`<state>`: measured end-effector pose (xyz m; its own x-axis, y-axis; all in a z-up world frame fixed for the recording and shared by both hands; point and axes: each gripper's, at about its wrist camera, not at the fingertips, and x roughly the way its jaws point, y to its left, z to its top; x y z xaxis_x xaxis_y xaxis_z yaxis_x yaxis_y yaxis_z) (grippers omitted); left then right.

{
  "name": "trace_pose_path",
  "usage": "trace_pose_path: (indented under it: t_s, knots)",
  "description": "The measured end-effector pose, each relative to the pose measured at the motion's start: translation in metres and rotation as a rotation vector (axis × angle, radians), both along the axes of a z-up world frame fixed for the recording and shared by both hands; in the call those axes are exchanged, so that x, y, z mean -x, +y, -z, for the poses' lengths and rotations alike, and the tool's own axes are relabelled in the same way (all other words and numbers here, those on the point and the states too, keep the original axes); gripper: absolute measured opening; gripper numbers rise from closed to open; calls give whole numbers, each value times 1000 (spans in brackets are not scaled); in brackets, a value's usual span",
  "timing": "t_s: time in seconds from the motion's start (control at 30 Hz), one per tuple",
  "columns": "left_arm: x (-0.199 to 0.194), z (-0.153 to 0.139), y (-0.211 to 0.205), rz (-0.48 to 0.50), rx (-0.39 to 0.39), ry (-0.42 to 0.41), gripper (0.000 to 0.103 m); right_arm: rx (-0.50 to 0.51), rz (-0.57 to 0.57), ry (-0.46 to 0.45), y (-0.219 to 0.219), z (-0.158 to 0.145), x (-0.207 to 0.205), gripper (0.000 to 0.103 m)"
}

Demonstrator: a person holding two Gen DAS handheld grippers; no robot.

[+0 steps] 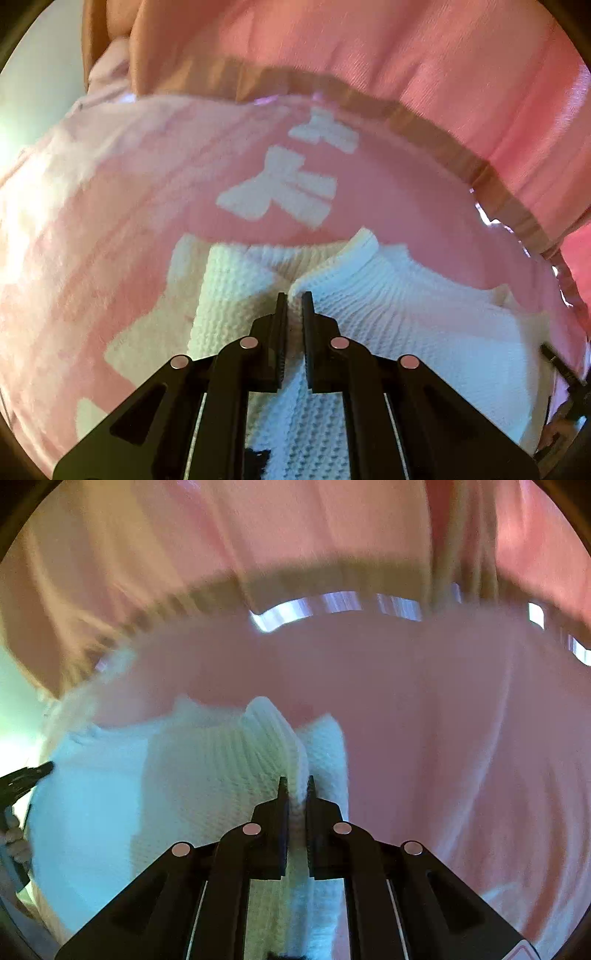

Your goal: Fold small clothes

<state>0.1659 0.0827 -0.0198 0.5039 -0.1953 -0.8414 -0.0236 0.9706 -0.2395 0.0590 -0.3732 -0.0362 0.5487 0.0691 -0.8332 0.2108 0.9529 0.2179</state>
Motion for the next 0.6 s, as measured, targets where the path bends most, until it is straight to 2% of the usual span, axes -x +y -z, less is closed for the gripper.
trace_pose_path:
  t_s: [0.1,0.17,0.27,0.37,0.43,0.5,0.53,0.6]
  knots:
    - [2,-3,3,-4,10,-5,7,38,-12,-26,6,-16,1,7]
    - [2,-2,2,-4,7,-5,7,10,-14,-30,7,-21,2,8]
    - [4,-6,-2,15,-3,-18,11,-4,-8,-30,8,-27,6,15]
    - [12,-10,1,26,49,-26,14,-70,-10,-43,6,-34,24,20]
    - [21,-12,9,19,84,-16,24,-111,-15,-43,10,-35,36,31]
    - [35,-15,20,6,147,-4,36,-129,-27,-41,16,-39,54,36]
    - [40,-17,21,5,159,-10,39,-123,-23,-49,19,-41,63,39]
    - [59,-23,27,-2,162,-34,51,-130,-11,-52,26,-41,85,40]
